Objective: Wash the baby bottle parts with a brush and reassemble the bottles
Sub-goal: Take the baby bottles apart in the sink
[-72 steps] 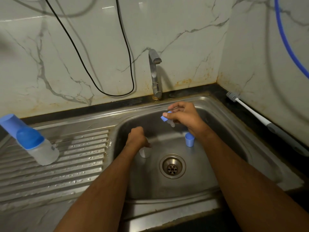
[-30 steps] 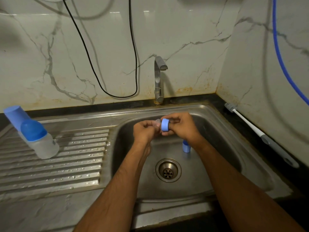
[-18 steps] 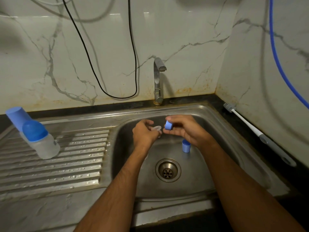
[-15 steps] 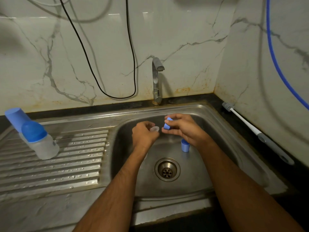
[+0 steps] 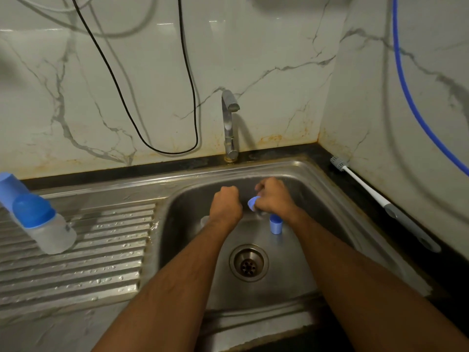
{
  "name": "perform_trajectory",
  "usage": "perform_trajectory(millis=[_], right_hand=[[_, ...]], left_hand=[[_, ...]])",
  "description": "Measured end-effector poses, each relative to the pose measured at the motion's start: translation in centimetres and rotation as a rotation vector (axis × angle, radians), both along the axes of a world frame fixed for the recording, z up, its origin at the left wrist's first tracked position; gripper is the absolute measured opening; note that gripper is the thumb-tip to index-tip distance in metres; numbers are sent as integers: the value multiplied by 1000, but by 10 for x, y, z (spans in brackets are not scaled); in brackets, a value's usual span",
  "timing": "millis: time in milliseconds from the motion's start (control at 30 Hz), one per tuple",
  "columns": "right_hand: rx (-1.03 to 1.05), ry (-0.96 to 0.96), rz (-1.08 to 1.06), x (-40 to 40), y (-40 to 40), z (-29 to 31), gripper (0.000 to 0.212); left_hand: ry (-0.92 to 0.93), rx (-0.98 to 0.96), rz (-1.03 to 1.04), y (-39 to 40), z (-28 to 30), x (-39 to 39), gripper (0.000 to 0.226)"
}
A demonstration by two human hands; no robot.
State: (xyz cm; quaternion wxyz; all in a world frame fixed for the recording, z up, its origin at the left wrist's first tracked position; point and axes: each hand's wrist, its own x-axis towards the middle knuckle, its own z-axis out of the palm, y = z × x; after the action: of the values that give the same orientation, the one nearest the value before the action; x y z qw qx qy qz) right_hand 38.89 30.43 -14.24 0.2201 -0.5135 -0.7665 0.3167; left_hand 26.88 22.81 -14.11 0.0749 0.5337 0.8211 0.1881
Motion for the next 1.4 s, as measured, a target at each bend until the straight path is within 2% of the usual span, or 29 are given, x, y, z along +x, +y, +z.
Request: perform_trajectory(millis=[67,233,433,600,800,967,1133,1267,1400], right_hand=[[42,-150,93,-5,6,-9,47],[87,-420,238,-12,15,-32,31],[130,-596,316,-11,27,-52,35],[215,-775,351,-13,32,-61,40],[232,-851,408,-16,34,-71,40],[225,-849,410,-16,33,-71,42],[204,-762,359,-13,32,-52,47],[190,-629,292,-6,27,-38,41],[143,-374,207,-6,7,-23,46]], left_hand=[[51,-67,-31,8,-6,4,26],[149,-170,-76,25,-24,6,20],[255,-253,-97,37,-44,-3,29],[262,-301,-123,42,-56,-1,30],[263,-340,-119,43,-67,-3,27],[273,-344,-127,43,-69,-3,28],[268,-314,-131,40,-57,-4,31],[264,-231,-106,30,-35,-9,30],[251,-104,-43,4,-5,-18,21]])
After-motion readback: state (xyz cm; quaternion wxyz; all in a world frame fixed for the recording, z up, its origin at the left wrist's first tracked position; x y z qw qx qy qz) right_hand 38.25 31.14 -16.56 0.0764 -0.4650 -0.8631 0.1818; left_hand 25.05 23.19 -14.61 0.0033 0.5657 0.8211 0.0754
